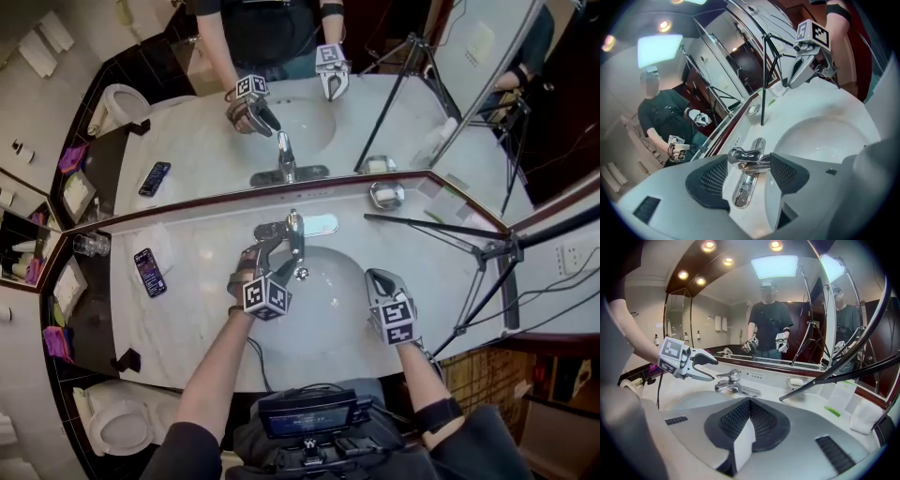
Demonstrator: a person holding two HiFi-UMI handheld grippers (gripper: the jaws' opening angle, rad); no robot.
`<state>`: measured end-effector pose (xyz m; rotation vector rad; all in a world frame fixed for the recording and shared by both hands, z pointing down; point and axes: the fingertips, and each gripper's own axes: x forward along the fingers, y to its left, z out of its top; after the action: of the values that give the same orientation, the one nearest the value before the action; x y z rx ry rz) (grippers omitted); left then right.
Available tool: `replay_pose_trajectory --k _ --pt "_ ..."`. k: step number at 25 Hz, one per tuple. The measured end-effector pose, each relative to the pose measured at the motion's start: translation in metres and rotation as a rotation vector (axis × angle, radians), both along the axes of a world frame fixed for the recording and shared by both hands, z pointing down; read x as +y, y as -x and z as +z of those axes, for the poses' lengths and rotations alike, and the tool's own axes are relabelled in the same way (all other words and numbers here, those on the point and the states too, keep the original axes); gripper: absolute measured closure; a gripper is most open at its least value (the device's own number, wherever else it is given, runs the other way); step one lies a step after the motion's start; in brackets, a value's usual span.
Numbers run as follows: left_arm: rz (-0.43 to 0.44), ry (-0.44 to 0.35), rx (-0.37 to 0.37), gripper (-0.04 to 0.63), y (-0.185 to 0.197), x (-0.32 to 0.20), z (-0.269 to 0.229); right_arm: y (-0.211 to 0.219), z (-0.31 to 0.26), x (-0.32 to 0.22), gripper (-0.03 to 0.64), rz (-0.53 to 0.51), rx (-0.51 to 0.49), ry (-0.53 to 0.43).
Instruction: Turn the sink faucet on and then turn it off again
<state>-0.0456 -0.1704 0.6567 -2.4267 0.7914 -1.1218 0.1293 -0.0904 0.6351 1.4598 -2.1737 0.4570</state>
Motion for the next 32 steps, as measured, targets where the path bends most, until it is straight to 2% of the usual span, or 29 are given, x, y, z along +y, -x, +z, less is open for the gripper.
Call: replay_pose_trajectory --k 6,14,19,21,24,29,32 --pt "0.011 0.030 -0.025 0.313 -0.011 -0.013 0.017 -0.012 0.006 0.004 0.597 0.026 0.002 0.017" --pt "-0.020 0.058 -0.033 0.313 -0.025 -0.030 0.030 -0.019 0.011 0.004 0.597 0.047 -0.002 0.024" --pt "-0.008 0.062 -0.029 0.322 -0.031 -0.039 0.040 -0.030 0.018 0.004 0.597 0.062 0.001 0.020" --pt "-0.010 0.053 -0.024 0.345 -0.033 -0.040 0.037 -0.034 0.020 0.005 0.597 0.067 0.007 0.020" --pt "-0.024 0.058 -0.014 0.431 -0.033 -0.037 0.038 -0.029 0.015 0.005 0.596 0.067 -0.008 0.030" --pt "-0.032 0.072 -0.004 0.445 -0.032 -0.039 0.037 -0.027 0.018 0.004 0.597 0.059 -0.012 0.031" --pt "-0.058 0.075 0.030 0.474 -0.032 -0.046 0.028 -0.025 0.017 0.004 0.597 0.054 -0.014 0.034"
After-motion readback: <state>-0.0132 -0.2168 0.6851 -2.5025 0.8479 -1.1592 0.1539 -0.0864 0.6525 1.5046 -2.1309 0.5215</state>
